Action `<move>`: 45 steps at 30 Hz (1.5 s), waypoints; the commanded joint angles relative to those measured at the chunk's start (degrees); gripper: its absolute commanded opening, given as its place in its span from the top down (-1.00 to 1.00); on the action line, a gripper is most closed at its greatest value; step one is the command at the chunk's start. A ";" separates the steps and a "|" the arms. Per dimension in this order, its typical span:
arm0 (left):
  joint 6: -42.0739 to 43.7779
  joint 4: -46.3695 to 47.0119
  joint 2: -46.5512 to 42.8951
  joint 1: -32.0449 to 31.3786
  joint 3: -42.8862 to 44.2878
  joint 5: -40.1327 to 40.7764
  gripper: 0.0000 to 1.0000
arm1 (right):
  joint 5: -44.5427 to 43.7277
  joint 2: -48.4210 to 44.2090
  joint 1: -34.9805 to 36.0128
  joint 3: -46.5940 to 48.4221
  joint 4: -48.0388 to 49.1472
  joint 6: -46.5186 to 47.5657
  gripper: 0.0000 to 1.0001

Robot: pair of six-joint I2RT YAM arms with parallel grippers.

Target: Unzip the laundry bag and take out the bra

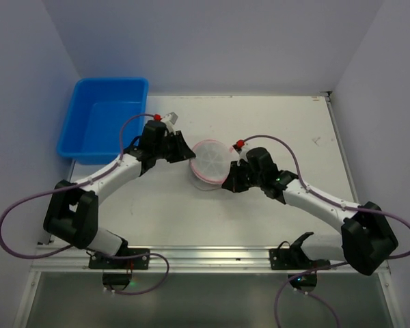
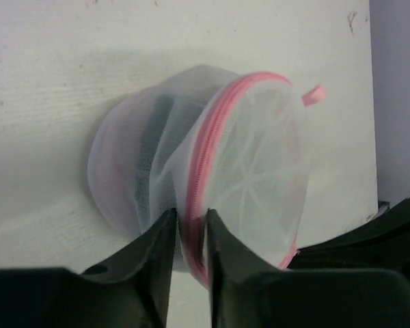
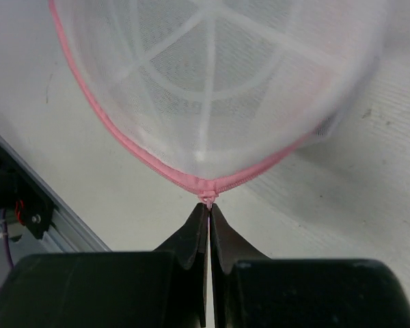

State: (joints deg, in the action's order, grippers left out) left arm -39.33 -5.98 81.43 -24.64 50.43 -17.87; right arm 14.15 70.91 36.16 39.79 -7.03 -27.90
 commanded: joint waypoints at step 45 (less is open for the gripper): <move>-11.83 -0.52 -15.95 0.38 -13.08 11.98 1.00 | -7.64 12.15 13.33 11.11 2.29 -2.78 1.00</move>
State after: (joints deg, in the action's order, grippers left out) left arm -54.11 -6.09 66.00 -26.04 36.93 -6.92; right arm 12.29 88.36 50.57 54.59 -0.19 -34.74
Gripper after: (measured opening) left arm 0.019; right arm 0.008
